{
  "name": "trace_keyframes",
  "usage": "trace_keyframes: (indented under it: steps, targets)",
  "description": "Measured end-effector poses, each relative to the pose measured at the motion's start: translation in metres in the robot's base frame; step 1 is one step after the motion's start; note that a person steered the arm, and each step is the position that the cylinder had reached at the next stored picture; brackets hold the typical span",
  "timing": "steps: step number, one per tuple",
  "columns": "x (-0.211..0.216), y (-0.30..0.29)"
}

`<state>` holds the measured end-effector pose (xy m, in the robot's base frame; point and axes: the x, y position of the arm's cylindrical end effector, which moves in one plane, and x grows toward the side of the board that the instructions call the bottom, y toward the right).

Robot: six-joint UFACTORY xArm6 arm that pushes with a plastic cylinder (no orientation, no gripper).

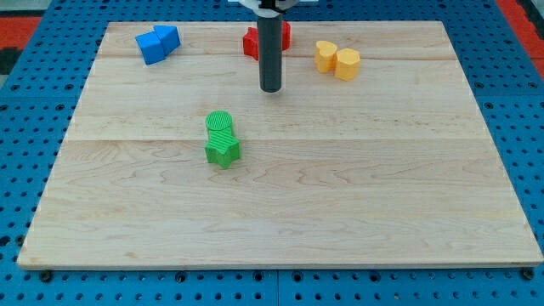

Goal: Push the yellow hexagon slightlyt up

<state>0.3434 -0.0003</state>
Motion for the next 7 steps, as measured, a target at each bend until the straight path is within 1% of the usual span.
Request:
trace_keyframes:
  steps: [7]
  targets:
    - [0.015,0.014]
